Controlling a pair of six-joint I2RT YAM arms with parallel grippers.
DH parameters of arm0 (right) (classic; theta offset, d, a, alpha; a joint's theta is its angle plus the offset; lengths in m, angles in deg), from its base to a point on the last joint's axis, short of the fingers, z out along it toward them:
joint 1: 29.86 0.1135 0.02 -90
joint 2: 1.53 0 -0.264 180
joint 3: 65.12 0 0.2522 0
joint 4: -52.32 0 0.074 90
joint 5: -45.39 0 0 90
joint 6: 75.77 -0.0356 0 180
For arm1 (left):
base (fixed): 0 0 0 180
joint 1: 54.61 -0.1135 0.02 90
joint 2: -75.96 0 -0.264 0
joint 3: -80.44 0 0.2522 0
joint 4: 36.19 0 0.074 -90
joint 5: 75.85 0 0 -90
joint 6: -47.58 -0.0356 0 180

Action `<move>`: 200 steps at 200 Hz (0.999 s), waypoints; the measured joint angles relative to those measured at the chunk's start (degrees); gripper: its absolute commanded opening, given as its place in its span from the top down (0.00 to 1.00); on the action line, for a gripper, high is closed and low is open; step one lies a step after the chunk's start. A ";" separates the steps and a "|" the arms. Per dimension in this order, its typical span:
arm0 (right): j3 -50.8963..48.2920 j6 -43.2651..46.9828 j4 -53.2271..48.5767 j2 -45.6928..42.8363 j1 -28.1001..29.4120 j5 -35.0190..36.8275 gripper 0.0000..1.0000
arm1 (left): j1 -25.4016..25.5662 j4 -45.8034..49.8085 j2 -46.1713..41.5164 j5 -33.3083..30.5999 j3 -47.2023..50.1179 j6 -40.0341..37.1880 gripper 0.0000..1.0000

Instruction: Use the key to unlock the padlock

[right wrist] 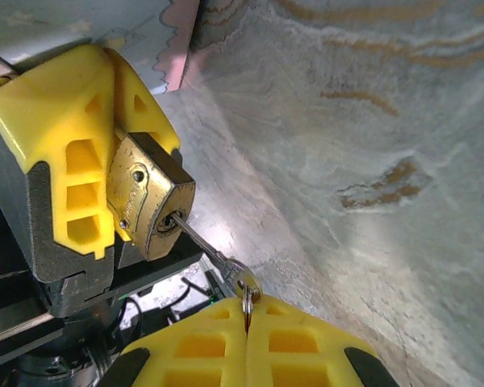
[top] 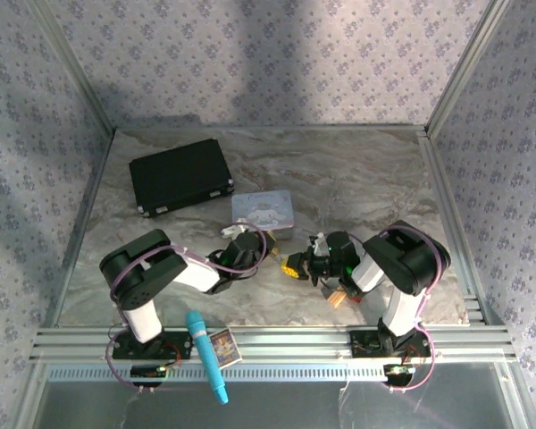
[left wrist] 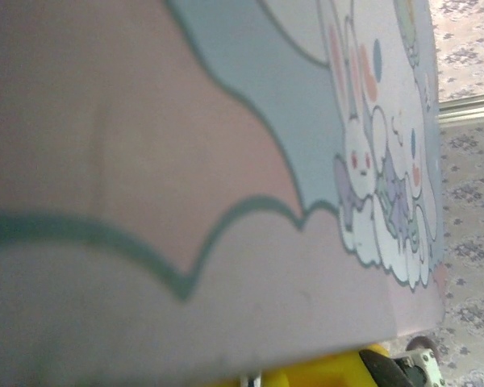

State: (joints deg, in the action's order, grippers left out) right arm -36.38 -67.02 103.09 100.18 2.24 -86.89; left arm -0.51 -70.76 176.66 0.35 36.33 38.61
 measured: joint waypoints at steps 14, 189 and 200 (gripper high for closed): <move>0.11 0.31 -0.07 0.20 -0.94 -1.60 1.00 | -0.13 -1.92 0.63 0.96 0.11 -0.15 1.00; 0.28 4.33 -2.67 0.50 -7.61 -12.22 1.00 | -0.42 -1.97 0.63 6.10 0.13 -3.74 1.00; 0.31 4.31 -2.62 0.50 -7.58 -12.20 1.00 | -0.42 -1.97 0.63 6.10 0.13 -3.74 1.00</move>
State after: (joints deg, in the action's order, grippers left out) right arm -36.07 -62.71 100.47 100.69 -5.34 -99.08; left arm -0.92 -72.73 177.30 6.45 36.46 34.88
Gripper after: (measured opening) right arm 0.052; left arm 0.073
